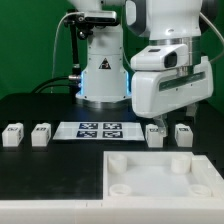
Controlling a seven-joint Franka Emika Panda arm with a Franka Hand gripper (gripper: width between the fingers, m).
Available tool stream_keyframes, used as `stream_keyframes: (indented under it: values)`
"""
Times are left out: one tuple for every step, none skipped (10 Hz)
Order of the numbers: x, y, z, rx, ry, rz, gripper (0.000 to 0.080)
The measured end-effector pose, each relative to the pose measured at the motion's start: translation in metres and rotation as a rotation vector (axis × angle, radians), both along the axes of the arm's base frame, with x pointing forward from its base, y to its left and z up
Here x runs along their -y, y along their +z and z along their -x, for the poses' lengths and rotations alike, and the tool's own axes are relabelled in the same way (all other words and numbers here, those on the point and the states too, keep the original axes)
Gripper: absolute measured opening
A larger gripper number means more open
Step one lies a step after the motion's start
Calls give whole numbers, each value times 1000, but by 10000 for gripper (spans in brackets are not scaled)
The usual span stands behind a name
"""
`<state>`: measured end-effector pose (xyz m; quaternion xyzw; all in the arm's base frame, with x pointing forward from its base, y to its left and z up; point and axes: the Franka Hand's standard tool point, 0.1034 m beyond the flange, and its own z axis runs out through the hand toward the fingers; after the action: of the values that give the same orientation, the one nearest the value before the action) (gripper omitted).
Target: Assemble one leg
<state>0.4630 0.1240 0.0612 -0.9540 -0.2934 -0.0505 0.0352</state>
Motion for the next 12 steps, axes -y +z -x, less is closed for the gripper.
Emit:
stream_keyframes:
  values:
    - [-9,2,5,-42,-180,-11,649]
    - [-21,6,10,-75,-327,-14,649]
    - [-28,6,13,-93,-456,-25,649]
    - [-32,4,16,-99,-554,-36,649]
    - [-30,0,19,-88,-557,-44,649]
    - [-30,1,18,-94,-550,-41,649]
    - [-30,1,18,-116,-548,-30,649]
    - [-31,-2,22,-144,-566,-22,649]
    - [-32,-10,32,-272,-605,18,649]
    - [-35,-12,37,-389,-621,56,649]
    - [-37,-12,43,-531,-633,104,649]
    - [-37,-13,40,-655,-624,148,649]
